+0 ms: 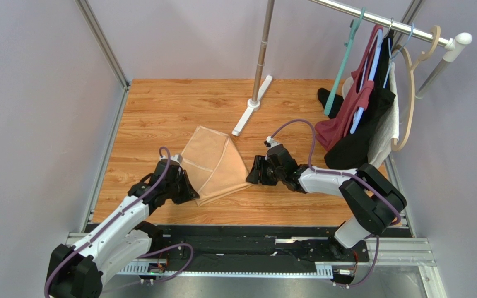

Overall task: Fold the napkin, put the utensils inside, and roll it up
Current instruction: Roll the napkin with the utensil

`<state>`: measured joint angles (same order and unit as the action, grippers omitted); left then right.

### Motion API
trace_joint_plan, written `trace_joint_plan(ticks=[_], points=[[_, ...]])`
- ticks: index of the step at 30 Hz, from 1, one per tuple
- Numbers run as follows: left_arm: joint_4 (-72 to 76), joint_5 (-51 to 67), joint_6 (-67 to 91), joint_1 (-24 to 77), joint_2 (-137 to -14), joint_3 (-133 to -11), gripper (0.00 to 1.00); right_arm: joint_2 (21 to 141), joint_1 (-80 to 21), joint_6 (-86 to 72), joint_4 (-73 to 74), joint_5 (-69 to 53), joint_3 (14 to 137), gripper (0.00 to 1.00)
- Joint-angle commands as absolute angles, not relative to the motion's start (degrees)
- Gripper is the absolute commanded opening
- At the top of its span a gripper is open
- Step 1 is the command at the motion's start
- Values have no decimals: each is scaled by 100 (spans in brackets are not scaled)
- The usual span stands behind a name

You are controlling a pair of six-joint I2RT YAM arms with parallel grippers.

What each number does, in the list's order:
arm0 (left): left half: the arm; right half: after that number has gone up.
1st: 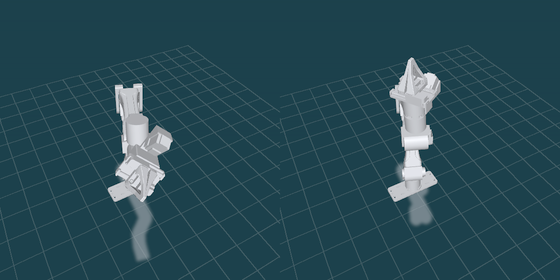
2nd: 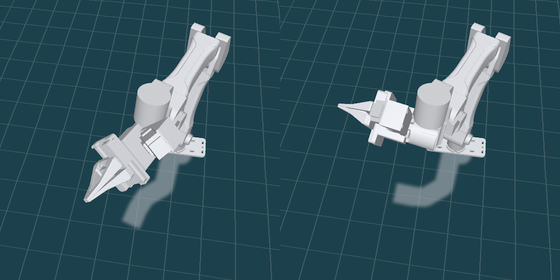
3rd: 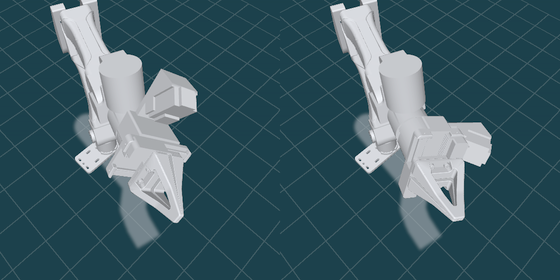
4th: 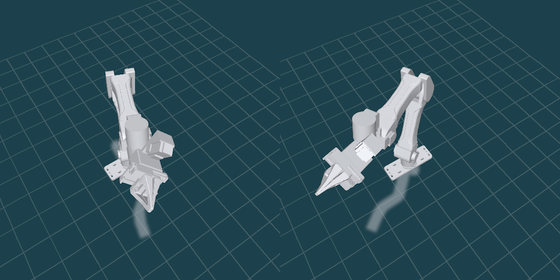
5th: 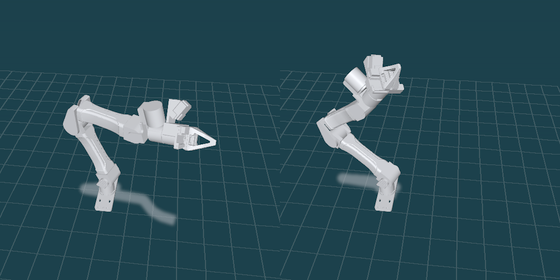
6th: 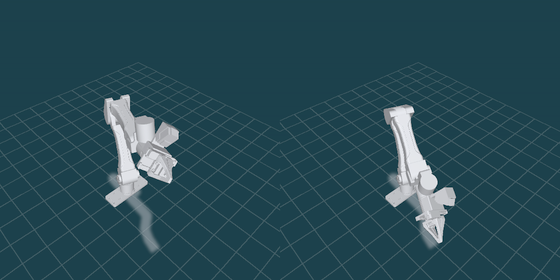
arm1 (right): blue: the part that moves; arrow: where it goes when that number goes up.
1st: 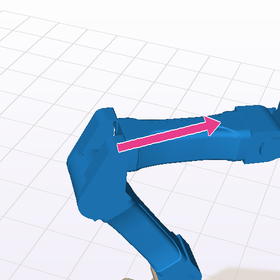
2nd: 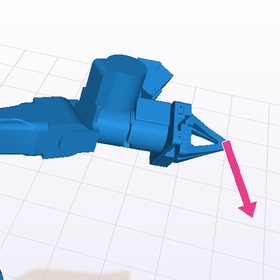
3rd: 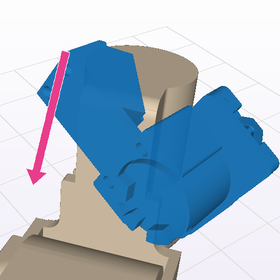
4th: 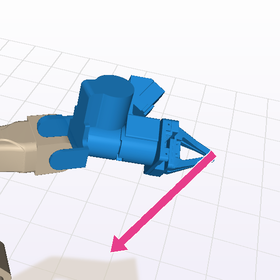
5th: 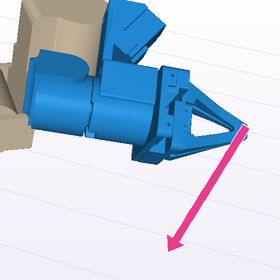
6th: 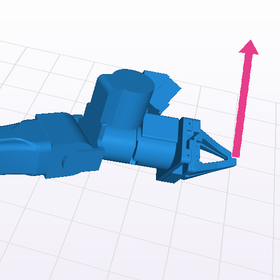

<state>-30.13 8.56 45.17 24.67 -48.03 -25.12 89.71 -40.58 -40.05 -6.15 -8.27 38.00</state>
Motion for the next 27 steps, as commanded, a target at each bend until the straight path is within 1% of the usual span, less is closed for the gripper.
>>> trace_joint_plan(ticks=[1, 6, 19, 20, 23, 24, 26, 27], points=[[-3102, 677, 4368, 2479, -4886, -2443, 0, 9026, -4069, -4052, -853, -809, 3911, 54], [-3199, 457, 4429, 2479, -5027, -2470, 0, 9210, -4069, -4017, -853, -826, 3981, 54], [-3375, 360, 4465, 2479, -5062, -2584, 1, 9589, -4078, -3946, -888, -1011, 4201, 51], [-3410, 369, 4465, 2479, -5089, -2601, 4, 9606, -4078, -3938, -888, -1011, 4192, 51], [-3567, 352, 4447, 2487, -5107, -2750, 30, 9563, -4078, -3937, -835, -1011, 4184, 51], [-3629, 325, 4439, 2487, -5098, -2821, 42, 9528, -4078, -3937, -809, -1002, 4192, 51], [-3874, 168, 4430, 2487, -5054, -3075, 57, 9449, -4069, -3929, -704, -941, 4192, 52], [-3989, 80, 4351, 2487, -5036, -3189, 75, 9335, -4078, -3903, -668, -923, 4192, 52]])
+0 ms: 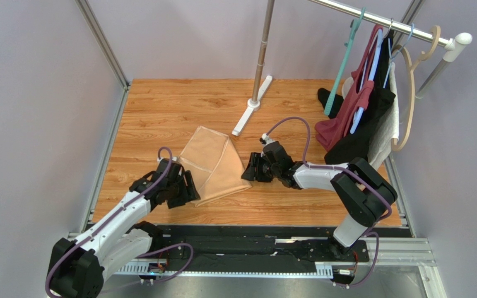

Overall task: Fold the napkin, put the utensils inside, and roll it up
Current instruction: Roll the napkin with the utensil

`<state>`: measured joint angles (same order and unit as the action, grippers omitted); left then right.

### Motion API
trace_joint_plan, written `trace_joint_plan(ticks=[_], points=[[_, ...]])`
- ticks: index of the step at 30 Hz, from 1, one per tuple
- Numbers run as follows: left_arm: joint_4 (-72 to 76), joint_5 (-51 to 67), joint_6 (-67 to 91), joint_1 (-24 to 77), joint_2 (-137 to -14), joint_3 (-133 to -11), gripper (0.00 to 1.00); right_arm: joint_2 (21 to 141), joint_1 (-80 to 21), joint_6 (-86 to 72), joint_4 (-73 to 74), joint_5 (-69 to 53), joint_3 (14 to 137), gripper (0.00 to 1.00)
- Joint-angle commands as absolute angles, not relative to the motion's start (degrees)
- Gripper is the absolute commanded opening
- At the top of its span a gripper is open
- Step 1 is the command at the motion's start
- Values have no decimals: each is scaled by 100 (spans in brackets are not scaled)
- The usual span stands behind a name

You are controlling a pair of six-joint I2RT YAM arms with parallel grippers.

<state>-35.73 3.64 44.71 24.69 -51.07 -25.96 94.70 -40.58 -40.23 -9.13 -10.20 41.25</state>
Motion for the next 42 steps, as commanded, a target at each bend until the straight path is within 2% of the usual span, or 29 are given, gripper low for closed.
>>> trace_joint_plan(ticks=[1, 7, 11, 16, 22, 26, 28, 32, 38, 40, 41, 42], points=[[-4199, 10, 4307, 2496, -4984, -3417, 76, 9282, -4078, -3876, -564, -836, 4210, 52], [-4413, -992, 3745, 2837, -5061, -4208, 79, 8719, -4061, -3595, -27, -545, 4324, 55], [-3589, -1090, 2982, 3374, -5431, -4509, 79, 8508, -4061, -3621, 298, -650, 4342, 56], [-1342, -292, 2365, 3700, -5922, -4097, 77, 8271, -4061, -3919, 299, -826, 4070, 56], [298, 825, 1576, 3841, -6503, -3718, 74, 7981, -3982, -4210, -315, -1292, 3560, 56], [343, 616, 1309, 4095, -6679, -3657, 74, 7682, -3902, -3597, -352, -1415, 3402, 56], [299, 354, 1449, 4122, -6767, -3577, 74, 7402, -3989, -2816, -352, -1564, 3384, 56], [-262, -684, 2230, 4070, -6741, -3612, 76, 6847, -4841, -1382, -132, -670, 3559, 56], [-606, -790, 3269, 3139, -6162, -3349, 78, 7347, -5685, 232, -324, -10, 3990, 54], [-1114, -1123, 3688, 2744, -6056, -3401, 80, 7496, -6071, 561, -674, 455, 4016, 54], [-1351, -1168, 3874, 2542, -6090, -3445, 83, 7628, -6152, 745, -807, 448, 4017, 54], [-1702, -1134, 3989, 2070, -6195, -3489, 84, 7690, -6222, 851, -948, 431, 4017, 54]])
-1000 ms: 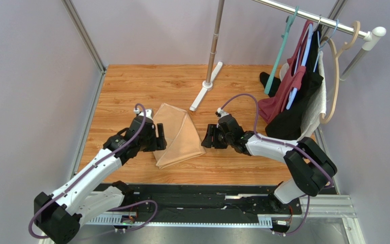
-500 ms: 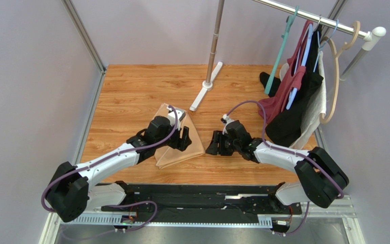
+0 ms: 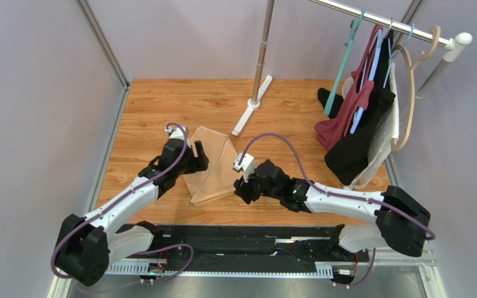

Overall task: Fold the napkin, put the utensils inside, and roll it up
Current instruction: Roll the napkin with the utensil

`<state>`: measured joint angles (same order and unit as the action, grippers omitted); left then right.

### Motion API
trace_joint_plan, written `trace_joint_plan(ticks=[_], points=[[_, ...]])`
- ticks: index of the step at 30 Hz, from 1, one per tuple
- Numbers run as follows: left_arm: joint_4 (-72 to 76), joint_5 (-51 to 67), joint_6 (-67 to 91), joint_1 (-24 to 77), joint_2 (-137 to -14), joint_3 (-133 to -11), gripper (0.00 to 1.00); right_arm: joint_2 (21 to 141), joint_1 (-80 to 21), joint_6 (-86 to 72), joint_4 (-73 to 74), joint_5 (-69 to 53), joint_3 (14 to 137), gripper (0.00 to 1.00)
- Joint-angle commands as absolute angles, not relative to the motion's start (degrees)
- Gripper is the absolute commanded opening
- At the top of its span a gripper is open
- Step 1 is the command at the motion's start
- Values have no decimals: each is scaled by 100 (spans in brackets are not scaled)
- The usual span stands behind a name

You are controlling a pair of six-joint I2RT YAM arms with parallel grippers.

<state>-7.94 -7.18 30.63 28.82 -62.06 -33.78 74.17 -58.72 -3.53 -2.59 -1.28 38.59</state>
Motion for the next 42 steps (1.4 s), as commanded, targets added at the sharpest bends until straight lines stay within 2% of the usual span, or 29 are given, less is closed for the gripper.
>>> trace_joint_plan(ticks=[1, 8, 14, 30, 42], points=[[-1740, -908, 4008, 1857, -6240, -3472, 84, 7760, -6318, 940, -1210, 387, 4017, 54], [-1257, -388, 4034, 898, -6617, -3155, 81, 8806, -6873, 2213, -1792, 869, 4359, 54], [-668, 658, 4078, 493, -7505, -3331, 81, 9421, -7057, 2829, -1934, 1090, 4623, 53], [-519, 1309, 4008, 378, -8384, -3999, 81, 9905, -7251, 3164, -1125, 1010, 4931, 53], [-457, 1521, 4017, 378, -8710, -4280, 81, 10573, -7269, 3761, -1678, 1695, 5115, 52]])
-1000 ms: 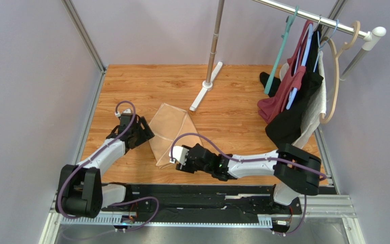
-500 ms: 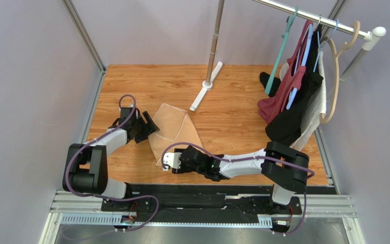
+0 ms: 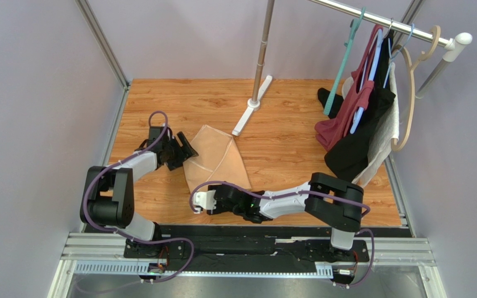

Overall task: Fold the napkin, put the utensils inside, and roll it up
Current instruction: Roll the napkin with the utensil

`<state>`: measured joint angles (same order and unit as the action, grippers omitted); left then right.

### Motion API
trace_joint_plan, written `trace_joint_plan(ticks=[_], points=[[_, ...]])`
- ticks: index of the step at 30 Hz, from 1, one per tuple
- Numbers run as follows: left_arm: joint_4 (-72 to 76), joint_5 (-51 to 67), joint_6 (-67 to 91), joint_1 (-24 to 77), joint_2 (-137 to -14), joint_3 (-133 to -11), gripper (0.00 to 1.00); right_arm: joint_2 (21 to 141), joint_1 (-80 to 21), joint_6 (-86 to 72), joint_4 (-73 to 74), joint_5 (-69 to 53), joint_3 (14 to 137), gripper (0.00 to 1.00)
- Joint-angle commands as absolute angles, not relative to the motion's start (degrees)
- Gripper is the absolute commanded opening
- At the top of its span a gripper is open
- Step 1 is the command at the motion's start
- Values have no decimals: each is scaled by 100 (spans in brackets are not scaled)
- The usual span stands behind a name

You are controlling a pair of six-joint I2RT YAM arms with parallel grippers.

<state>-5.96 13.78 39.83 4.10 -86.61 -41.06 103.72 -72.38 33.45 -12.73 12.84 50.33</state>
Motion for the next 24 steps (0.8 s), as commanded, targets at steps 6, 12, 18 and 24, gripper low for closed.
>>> trace_joint_plan(ticks=[6, 12, 18, 24], points=[[-483, 1520, 3999, 369, -8728, -4324, 81, 10723, -7277, 3911, -1459, 1592, 5159, 51], [-536, 1555, 3981, 369, -8789, -4447, 81, 10863, -7277, 3841, -907, 1293, 5387, 44], [-536, 1608, 3990, 369, -8772, -4465, 81, 10907, -7269, 3718, -335, 932, 5607, 22], [-571, 1652, 4043, 360, -8561, -4491, 81, 10925, -7260, 3560, 394, 563, 5967, 4]])
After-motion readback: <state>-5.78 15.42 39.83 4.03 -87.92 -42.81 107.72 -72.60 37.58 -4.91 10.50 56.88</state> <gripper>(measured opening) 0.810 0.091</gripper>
